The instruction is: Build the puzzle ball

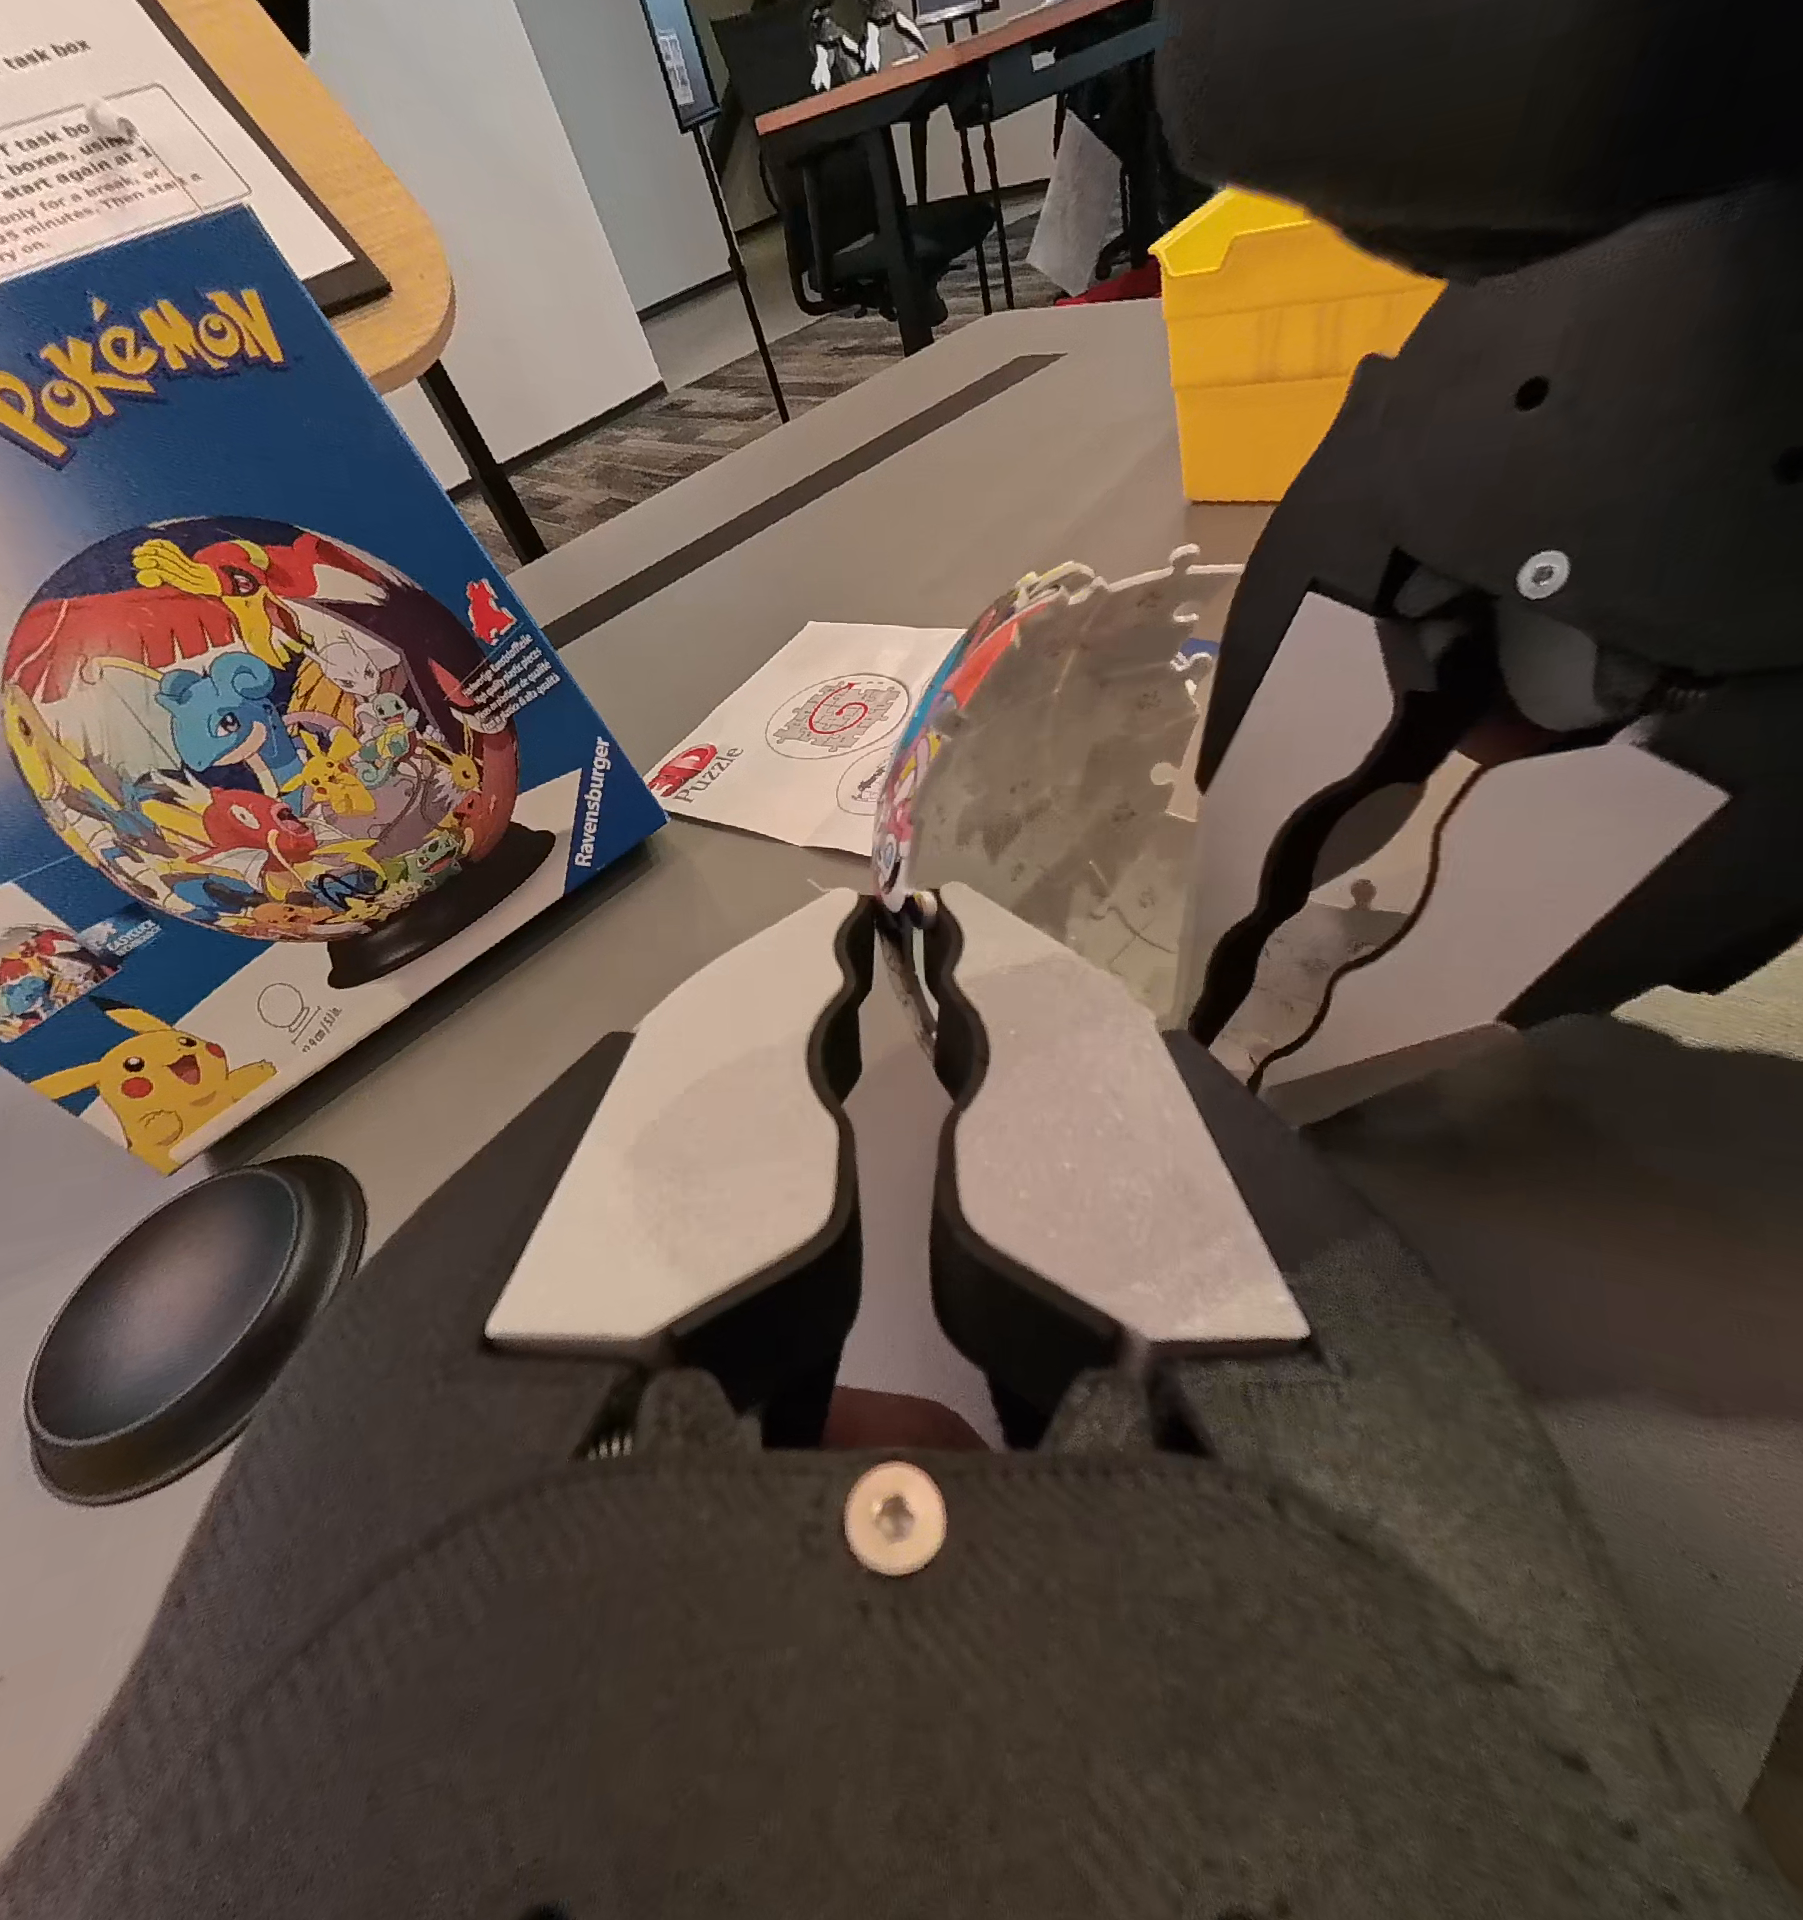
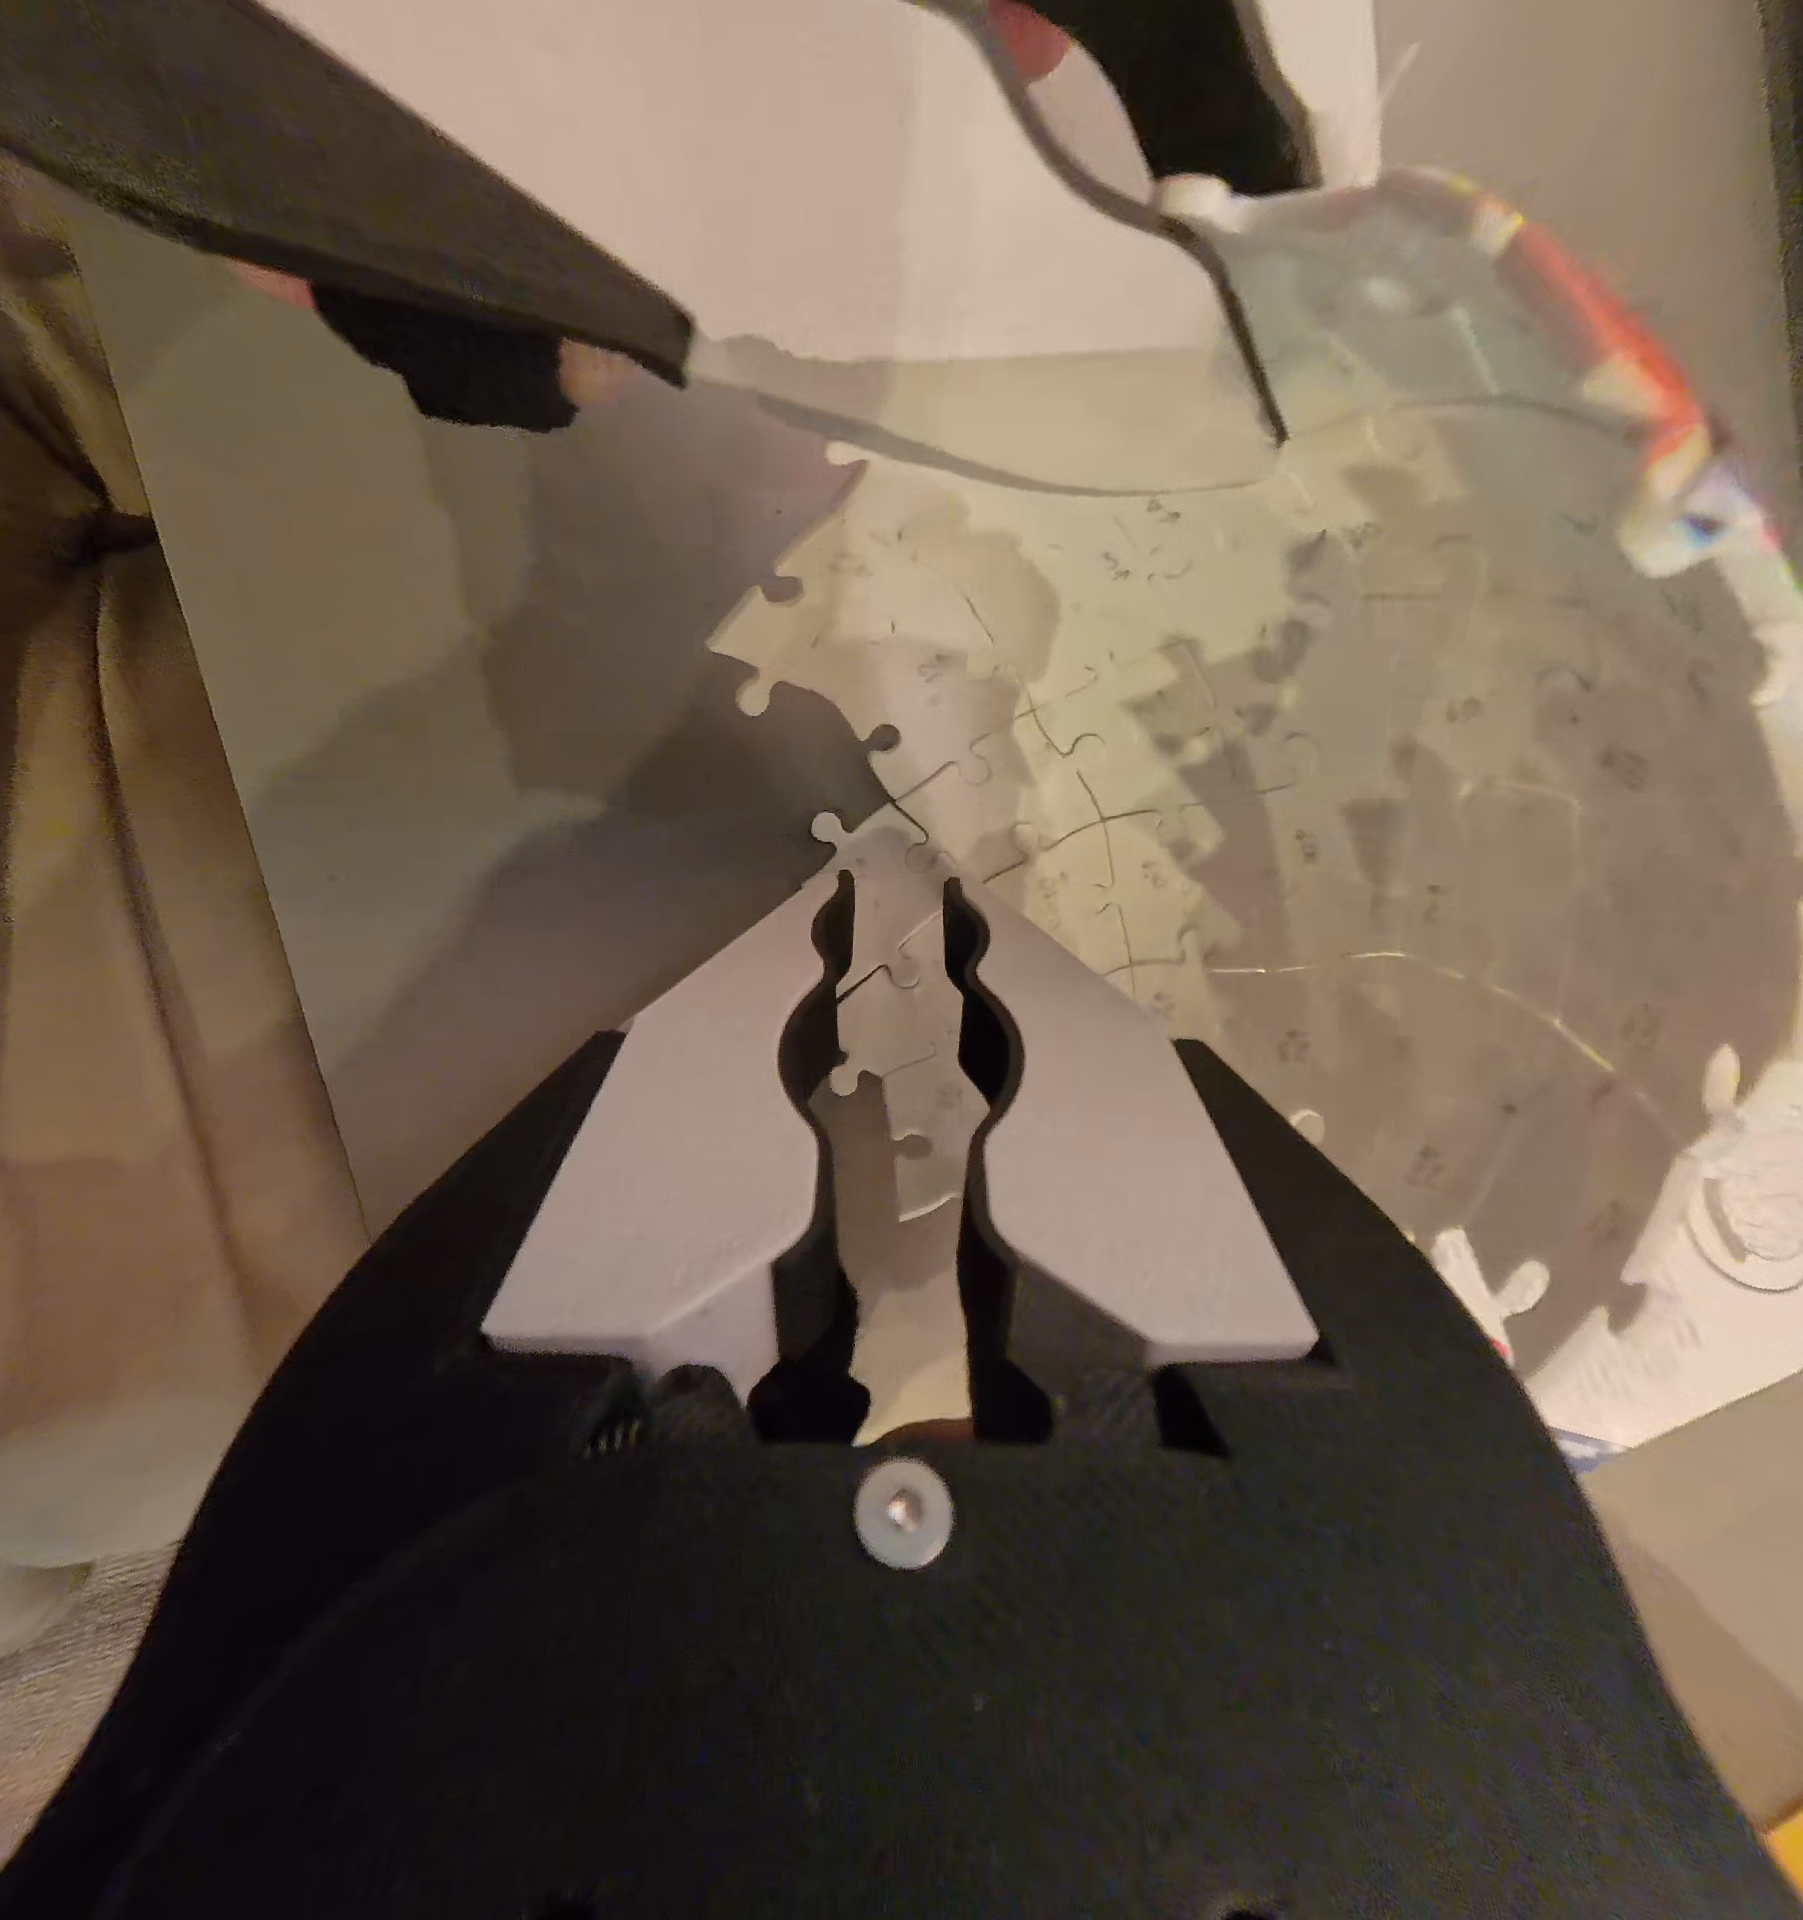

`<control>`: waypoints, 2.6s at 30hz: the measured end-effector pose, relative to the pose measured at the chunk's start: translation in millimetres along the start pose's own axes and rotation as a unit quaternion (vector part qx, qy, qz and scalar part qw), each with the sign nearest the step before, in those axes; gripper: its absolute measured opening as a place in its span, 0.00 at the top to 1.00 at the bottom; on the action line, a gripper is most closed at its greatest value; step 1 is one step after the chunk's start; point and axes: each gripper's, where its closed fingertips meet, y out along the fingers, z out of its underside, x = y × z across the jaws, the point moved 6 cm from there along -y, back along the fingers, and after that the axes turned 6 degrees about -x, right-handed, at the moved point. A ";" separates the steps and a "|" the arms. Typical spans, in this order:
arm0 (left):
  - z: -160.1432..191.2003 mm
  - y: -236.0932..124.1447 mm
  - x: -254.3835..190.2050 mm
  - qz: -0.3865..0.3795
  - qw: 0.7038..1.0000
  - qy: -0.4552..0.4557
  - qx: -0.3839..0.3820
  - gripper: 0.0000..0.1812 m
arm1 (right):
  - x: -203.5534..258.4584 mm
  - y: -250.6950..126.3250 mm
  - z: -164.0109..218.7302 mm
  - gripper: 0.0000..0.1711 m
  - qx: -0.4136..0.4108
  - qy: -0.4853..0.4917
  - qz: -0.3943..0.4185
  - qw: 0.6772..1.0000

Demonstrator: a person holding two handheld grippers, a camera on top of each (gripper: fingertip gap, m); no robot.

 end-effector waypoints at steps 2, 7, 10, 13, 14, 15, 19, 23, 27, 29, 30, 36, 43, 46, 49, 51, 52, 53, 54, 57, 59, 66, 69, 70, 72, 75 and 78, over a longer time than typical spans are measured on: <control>0.1 0.1 0.5 0.000 1.000 -0.002 0.000 0.95 | -1.6 0.4 -0.3 0.91 0.000 0.006 -0.006 1.000; 0.2 0.3 0.9 0.000 1.000 -0.005 0.002 0.95 | -3.4 0.9 -1.0 0.91 0.008 0.025 -0.022 0.999; 0.5 0.5 1.3 0.001 1.000 -0.008 0.003 0.95 | -4.1 1.4 -1.7 0.93 0.015 0.037 -0.036 0.999; 0.7 0.8 1.7 0.001 1.000 -0.011 0.004 0.95 | -5.8 1.7 -2.8 0.93 0.025 0.048 -0.048 0.997; 0.8 0.9 1.9 0.001 1.000 -0.012 0.005 0.95 | -6.6 1.9 -3.0 0.93 0.026 0.055 -0.053 0.997; 0.8 0.9 2.0 0.001 1.000 -0.012 0.006 0.95 | -7.3 2.1 -3.1 0.93 0.027 0.062 -0.059 0.996; 1.1 1.2 2.7 0.002 1.000 -0.017 0.007 0.95 | -8.6 2.6 -3.4 0.93 0.032 0.077 -0.070 0.994; 1.4 1.6 2.9 0.002 1.000 -0.019 0.009 0.95 | -10.4 3.2 -3.5 0.93 0.036 0.091 -0.080 0.992; 1.9 2.1 4.1 0.002 1.000 -0.024 0.012 0.95 | -12.3 4.0 -3.9 0.93 0.042 0.101 -0.087 0.990; 1.9 2.1 4.5 0.002 1.000 -0.026 0.012 0.95 | -12.4 4.1 -4.1 0.94 0.043 0.102 -0.087 0.990; 1.9 2.0 4.4 0.002 1.000 -0.025 0.011 0.95 | -12.1 4.0 -4.1 0.94 0.042 0.100 -0.085 0.990; 2.5 2.1 6.9 -0.002 0.999 -0.031 0.014 0.96 | -10.8 -6.3 -4.1 0.88 0.008 0.098 -0.063 0.993; 3.7 2.9 9.6 -0.008 0.999 -0.036 0.019 0.96 | -19.4 -56.8 4.0 0.85 -0.045 0.127 -0.017 0.991; 4.0 2.4 10.0 -0.010 0.999 -0.038 0.021 0.95 | -17.6 -67.7 10.2 0.85 -0.051 0.134 -0.008 0.990; 3.7 1.5 11.9 -0.014 0.999 -0.039 0.023 0.95 | -13.4 -71.3 16.6 0.84 -0.055 0.158 -0.001 0.986; 3.5 0.8 13.8 -0.020 0.999 -0.040 0.026 0.95 | -9.8 -70.2 21.3 0.83 -0.061 0.187 0.000 0.981; 3.4 0.5 14.1 -0.021 0.999 -0.041 0.027 0.94 | -8.3 -68.9 23.5 0.83 -0.064 0.197 0.006 0.978; 3.1 0.0 14.2 -0.022 0.999 -0.041 0.026 0.94 | -5.4 -67.0 25.1 0.83 -0.065 0.193 0.014 0.979; 3.1 -0.2 14.1 -0.023 0.999 -0.041 0.026 0.94 | -1.5 -65.3 25.4 0.83 -0.068 0.180 0.022 0.981; 3.3 -1.3 13.4 -0.022 0.999 -0.040 0.027 0.94 | 3.3 -62.9 30.2 0.84 -0.073 0.174 0.050 0.981; 3.2 -2.2 14.2 -0.024 0.999 -0.041 0.028 0.95 | 2.4 -64.7 32.6 0.85 -0.092 0.118 0.094 0.984; 2.0 0.0 18.2 -0.025 0.998 -0.047 0.025 0.95 | 12.5 -41.5 23.0 0.86 -0.055 -0.184 0.143 0.971; 2.0 1.2 18.1 -0.025 0.998 -0.046 0.025 0.95 | 7.7 -33.6 18.9 0.86 -0.038 -0.258 0.154 0.953; 1.8 1.7 18.2 -0.026 0.998 -0.045 0.026 0.95 | 5.6 -32.0 19.7 0.86 -0.030 -0.274 0.151 0.949; 1.7 2.7 18.7 -0.025 0.998 -0.044 0.025 0.96 | 3.9 -32.9 18.0 0.88 -0.033 -0.296 0.141 0.944; 3.2 4.9 19.2 -0.023 0.998 -0.046 0.028 0.96 | 0.3 -36.0 17.6 0.89 -0.028 -0.317 0.139 0.938; 4.1 7.1 18.5 -0.020 0.998 -0.045 0.030 0.96 | -2.8 -35.0 18.5 0.90 -0.013 -0.344 0.131 0.930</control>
